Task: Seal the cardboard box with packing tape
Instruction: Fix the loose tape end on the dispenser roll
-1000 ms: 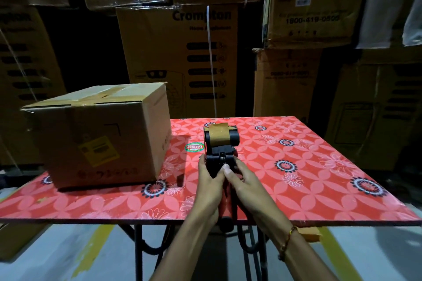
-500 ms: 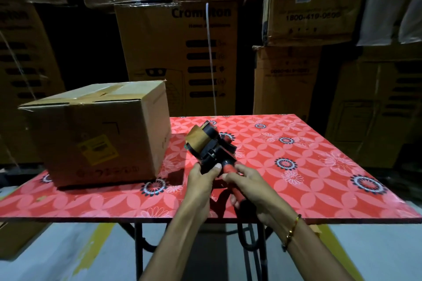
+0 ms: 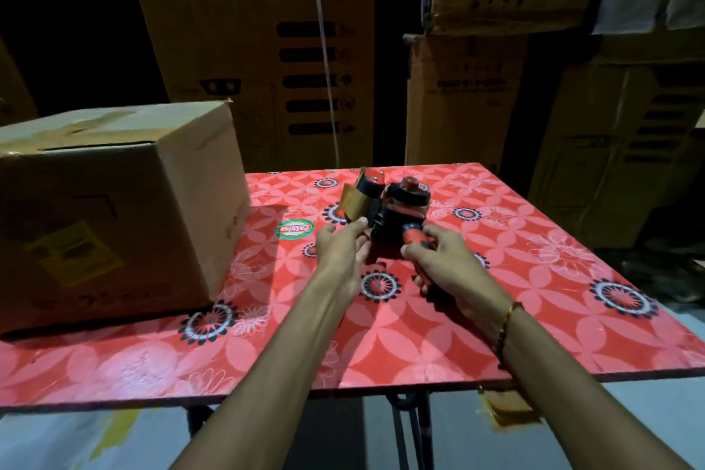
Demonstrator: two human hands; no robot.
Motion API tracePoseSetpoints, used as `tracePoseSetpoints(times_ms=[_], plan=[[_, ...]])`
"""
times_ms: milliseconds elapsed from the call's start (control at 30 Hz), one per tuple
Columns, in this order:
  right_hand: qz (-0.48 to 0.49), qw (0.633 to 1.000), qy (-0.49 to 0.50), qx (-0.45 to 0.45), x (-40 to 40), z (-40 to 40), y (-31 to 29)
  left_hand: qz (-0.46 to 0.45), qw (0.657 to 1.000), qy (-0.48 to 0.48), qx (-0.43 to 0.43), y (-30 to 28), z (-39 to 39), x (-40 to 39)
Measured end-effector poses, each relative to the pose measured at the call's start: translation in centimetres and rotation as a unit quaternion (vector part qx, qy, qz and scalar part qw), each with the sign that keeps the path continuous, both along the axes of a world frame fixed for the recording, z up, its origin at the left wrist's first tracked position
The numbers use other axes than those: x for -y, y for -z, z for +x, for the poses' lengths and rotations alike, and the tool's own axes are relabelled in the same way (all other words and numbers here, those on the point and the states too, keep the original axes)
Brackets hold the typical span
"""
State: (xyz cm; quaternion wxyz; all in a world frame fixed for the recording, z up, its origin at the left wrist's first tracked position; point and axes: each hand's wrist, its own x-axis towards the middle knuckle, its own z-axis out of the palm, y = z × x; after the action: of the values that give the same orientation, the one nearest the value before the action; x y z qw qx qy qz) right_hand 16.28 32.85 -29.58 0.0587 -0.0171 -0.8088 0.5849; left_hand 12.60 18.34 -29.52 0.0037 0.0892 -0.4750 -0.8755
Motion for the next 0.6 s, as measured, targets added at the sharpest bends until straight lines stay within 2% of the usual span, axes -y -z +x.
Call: tracePoseSetpoints(times_ms=[167,333,600], plan=[[0.053,0.998,0.039,-0.015,-3.3,-4.7,0.5,-0.003,0.999,0.032,0.018,1.3,-5.2,-3.4],[0.204,0.976,0.079,-0.01,-5.6,-7.0,-1.2,-0.004,0.995,0.065,0.077,1.5,-8.0,-5.6],[0.241,0.968,0.035,0.056,-7.3,-8.1,-3.3,-0.087,0.979,0.086,0.161,-2.9,-8.1,-6.7]])
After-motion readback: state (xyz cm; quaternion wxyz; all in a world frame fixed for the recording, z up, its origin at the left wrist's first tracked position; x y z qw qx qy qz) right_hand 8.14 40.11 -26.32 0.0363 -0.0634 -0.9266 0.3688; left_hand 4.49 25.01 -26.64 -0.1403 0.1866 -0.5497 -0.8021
